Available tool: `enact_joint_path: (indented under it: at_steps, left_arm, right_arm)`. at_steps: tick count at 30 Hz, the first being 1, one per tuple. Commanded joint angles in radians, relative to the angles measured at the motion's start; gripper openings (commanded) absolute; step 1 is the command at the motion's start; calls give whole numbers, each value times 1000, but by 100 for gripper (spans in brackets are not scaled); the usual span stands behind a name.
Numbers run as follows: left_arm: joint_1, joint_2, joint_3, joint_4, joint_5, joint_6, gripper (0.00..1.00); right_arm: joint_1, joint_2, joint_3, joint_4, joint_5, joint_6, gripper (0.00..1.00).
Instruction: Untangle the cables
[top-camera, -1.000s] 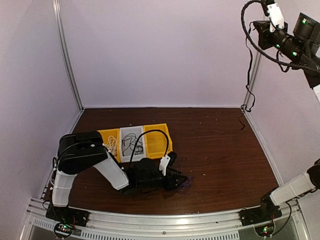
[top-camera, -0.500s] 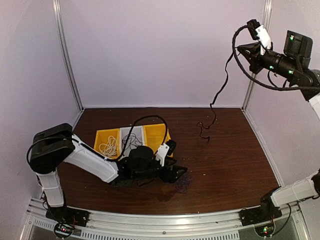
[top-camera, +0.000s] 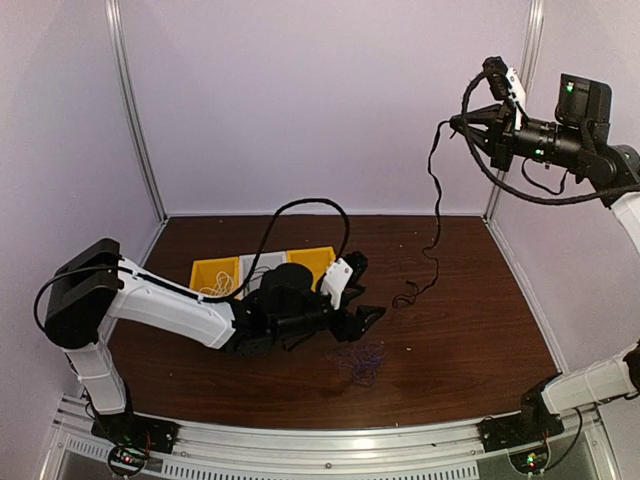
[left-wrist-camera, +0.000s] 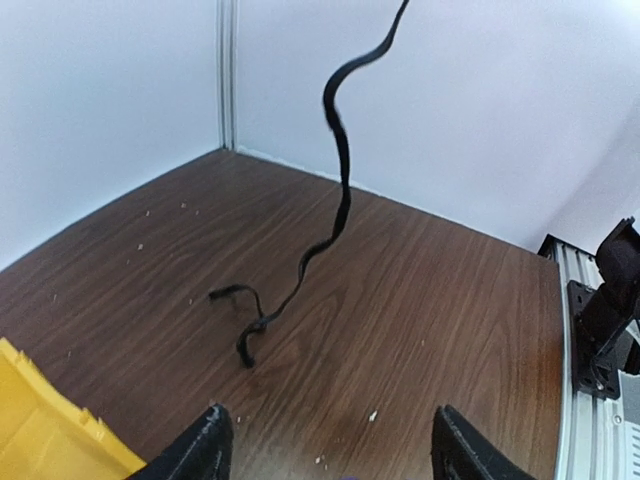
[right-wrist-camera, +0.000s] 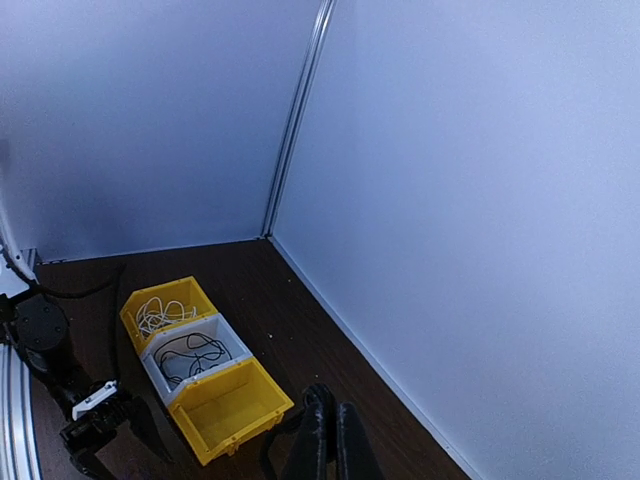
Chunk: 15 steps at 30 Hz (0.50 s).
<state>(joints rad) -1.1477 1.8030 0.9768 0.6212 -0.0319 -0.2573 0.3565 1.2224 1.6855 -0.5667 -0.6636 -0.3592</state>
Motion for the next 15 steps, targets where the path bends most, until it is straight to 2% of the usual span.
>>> enact_joint_path:
  at_steps: [1, 6, 12, 15]
  left_arm:
    - [-3, 90, 125, 72, 83, 124, 70]
    - [-1, 234, 300, 109, 59, 98, 70]
    - [15, 345, 451, 168, -52, -10, 64]
    - [36, 383, 503, 176, -39, -32, 60]
  right_arm:
    - [-5, -12, 0, -28, -131, 3, 0]
    - [-5, -18, -8, -42, -155, -4, 0]
    - [-4, -20, -9, -52, -167, -4, 0]
    - [-3, -20, -9, -55, -176, -3, 0]
